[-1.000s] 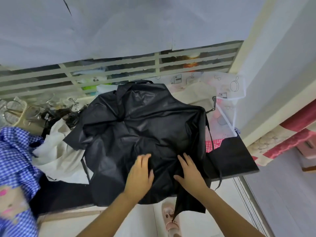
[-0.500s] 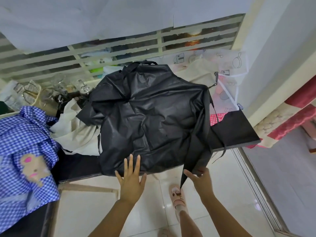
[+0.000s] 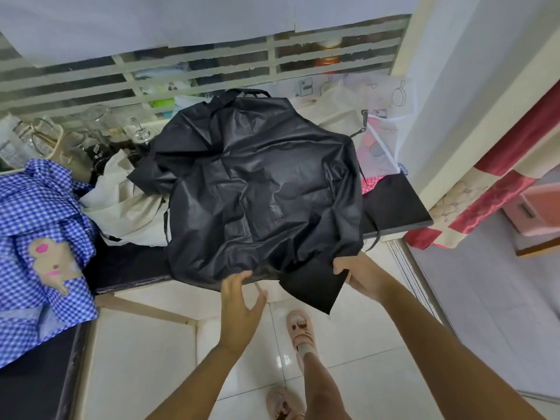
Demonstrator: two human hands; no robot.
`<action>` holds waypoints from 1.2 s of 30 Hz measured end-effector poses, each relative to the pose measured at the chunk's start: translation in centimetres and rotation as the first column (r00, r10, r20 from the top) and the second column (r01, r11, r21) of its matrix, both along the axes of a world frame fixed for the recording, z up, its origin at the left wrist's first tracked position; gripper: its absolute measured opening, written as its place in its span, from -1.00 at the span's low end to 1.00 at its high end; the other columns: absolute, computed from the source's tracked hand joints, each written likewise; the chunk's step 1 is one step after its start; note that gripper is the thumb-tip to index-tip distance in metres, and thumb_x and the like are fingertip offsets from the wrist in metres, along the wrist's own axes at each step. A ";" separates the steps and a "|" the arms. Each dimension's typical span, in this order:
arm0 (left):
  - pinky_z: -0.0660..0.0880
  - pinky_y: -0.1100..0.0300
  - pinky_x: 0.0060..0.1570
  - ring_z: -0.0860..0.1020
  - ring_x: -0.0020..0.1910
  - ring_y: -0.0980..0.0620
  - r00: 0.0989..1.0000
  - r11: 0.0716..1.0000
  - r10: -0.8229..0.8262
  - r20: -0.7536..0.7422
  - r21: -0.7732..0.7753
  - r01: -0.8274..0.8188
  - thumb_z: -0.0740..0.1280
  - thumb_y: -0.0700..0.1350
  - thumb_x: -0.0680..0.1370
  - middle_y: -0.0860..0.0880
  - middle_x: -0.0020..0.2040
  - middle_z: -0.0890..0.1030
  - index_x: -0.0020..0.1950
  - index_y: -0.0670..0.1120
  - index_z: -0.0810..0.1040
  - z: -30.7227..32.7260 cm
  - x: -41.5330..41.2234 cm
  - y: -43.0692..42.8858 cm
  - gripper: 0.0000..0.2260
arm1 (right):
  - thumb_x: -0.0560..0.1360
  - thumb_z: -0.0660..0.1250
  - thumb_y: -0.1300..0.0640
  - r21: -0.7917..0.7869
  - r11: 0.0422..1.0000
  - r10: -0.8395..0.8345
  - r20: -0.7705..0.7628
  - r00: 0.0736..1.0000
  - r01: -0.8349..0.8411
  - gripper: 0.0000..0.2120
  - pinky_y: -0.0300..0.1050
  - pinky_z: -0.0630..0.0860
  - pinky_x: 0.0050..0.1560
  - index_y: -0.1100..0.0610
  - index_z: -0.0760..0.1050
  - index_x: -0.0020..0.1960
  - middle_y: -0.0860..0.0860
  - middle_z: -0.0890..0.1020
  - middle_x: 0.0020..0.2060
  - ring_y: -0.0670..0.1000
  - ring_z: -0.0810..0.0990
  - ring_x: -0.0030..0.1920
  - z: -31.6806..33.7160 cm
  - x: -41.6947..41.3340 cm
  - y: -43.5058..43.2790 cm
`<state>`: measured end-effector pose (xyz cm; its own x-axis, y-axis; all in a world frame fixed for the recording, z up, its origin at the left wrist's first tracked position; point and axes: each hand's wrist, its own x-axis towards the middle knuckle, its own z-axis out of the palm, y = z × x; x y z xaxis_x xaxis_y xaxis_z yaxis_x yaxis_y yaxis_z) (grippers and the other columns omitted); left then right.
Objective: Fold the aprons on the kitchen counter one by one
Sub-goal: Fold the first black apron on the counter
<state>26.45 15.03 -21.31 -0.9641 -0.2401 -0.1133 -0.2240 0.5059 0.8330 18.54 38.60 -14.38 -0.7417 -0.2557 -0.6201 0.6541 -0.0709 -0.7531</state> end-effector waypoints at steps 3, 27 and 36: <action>0.50 0.17 -0.04 0.54 0.04 -0.12 0.811 0.715 0.158 0.563 0.502 -0.487 0.32 0.03 0.57 -0.08 0.00 0.52 -0.01 -0.06 0.47 0.9 -0.6 2.4 -0.83 | 0.32 0.23 0.48 -0.114 0.992 -0.049 0.025 0.998 0.052 -0.84 -0.06 0.56 -0.02 0.32 0.55 -0.29 0.16 0.63 -0.26 0.15 0.60 -0.12 3.7 -0.6 0.8; 0.30 -0.21 0.31 0.33 0.32 -0.29 0.468 -0.093 -0.254 0.846 0.460 -0.883 0.35 0.11 0.50 -0.28 0.24 0.40 0.22 -0.26 0.38 -1.3 1.6 4.7 -0.49 | 0.53 0.33 0.08 -0.067 0.953 -0.287 0.121 0.950 0.296 -0.79 -0.01 0.63 -0.09 0.18 0.67 -0.13 0.12 0.71 -0.18 0.08 0.70 -0.21 6.7 5.9 2.2; 0.46 0.23 0.23 0.49 0.22 0.12 0.469 -0.143 0.069 0.880 0.474 -0.869 0.47 0.03 0.45 0.02 0.15 0.53 0.30 -0.05 0.41 -3.6 1.2 5.9 -0.51 | 0.47 0.32 0.27 -0.034 0.971 -0.235 0.076 0.969 0.239 -0.67 -0.20 0.55 -0.47 0.22 0.62 -0.45 0.12 0.66 -0.41 0.04 0.65 -0.44 8.4 5.0 1.2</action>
<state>27.64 20.92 -24.89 -0.2616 0.0793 -0.9619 -0.4125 -0.9102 0.0371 23.49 39.77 -5.96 -0.7387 -0.1050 -0.6658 0.6665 -0.2610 -0.6984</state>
